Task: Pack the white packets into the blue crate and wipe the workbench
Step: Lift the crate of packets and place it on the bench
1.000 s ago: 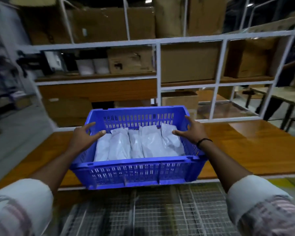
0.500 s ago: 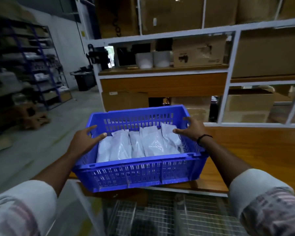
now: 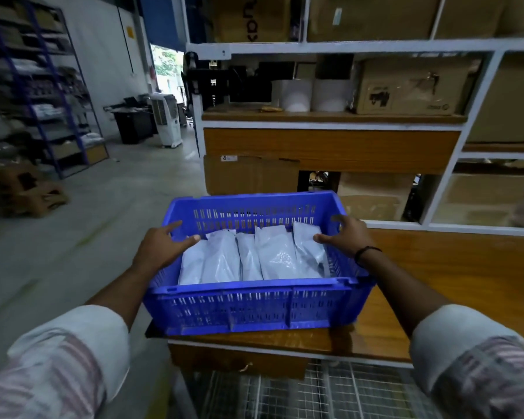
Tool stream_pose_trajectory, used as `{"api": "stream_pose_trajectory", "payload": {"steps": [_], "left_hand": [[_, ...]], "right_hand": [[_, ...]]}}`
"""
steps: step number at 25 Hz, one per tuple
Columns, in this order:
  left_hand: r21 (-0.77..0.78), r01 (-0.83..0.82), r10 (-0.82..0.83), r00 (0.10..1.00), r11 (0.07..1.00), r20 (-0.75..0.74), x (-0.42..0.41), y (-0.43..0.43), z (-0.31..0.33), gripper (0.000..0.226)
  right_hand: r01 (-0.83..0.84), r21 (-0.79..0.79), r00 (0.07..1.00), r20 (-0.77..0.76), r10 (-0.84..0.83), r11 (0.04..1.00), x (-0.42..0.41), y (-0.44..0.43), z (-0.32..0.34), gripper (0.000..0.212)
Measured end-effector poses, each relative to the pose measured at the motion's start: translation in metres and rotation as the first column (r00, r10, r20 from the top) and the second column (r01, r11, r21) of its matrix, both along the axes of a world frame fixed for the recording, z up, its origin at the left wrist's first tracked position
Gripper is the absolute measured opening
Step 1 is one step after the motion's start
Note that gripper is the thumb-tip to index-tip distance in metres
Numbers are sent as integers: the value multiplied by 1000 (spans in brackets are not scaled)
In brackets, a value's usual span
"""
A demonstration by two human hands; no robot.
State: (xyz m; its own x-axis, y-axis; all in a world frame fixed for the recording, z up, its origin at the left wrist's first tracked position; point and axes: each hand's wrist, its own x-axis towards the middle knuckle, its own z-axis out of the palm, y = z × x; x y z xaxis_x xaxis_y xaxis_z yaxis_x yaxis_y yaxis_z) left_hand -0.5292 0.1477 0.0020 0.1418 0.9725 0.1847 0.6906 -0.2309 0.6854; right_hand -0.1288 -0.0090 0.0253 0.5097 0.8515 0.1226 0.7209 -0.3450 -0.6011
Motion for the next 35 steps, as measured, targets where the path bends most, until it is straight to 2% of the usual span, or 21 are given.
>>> {"api": "stream_pose_trajectory", "payload": {"steps": [3,6,9,11,13,17,24,28,35], "left_hand": [[-42,27,-27,1000,999,-10,7,21,-4,86],[-90,54,-56,998,995,-30,18,42,-4,100],[-130,41,-50,996,991,-69,27,66,-8,96],[-139,50,-66,991,989,-117,35,81,-8,103],[-145,48,-81,970,988,-231,44,97,-10,117],[-172,67,-123,931,983,-344,63,119,-6,115],[-155,91,-152,882,984,-446,85,161,-2,103],[-166,93,-161,872,982,-462,92,182,0,108],[-84,103,-132,837,991,-531,106,210,-3,92]], "right_hand": [[25,-37,999,-29,-26,999,4,15,-6,85],[33,-78,999,6,-33,996,13,32,-14,82],[40,-123,998,51,-34,992,26,55,-17,71],[43,-175,992,122,-22,984,35,68,-18,67],[23,-246,975,220,33,969,42,78,-20,63],[25,-361,931,349,110,932,55,100,-25,52],[51,-380,933,347,91,924,75,139,-31,53],[39,-382,937,336,99,923,86,159,-36,56],[50,-377,936,341,88,925,91,185,-34,59]]}}
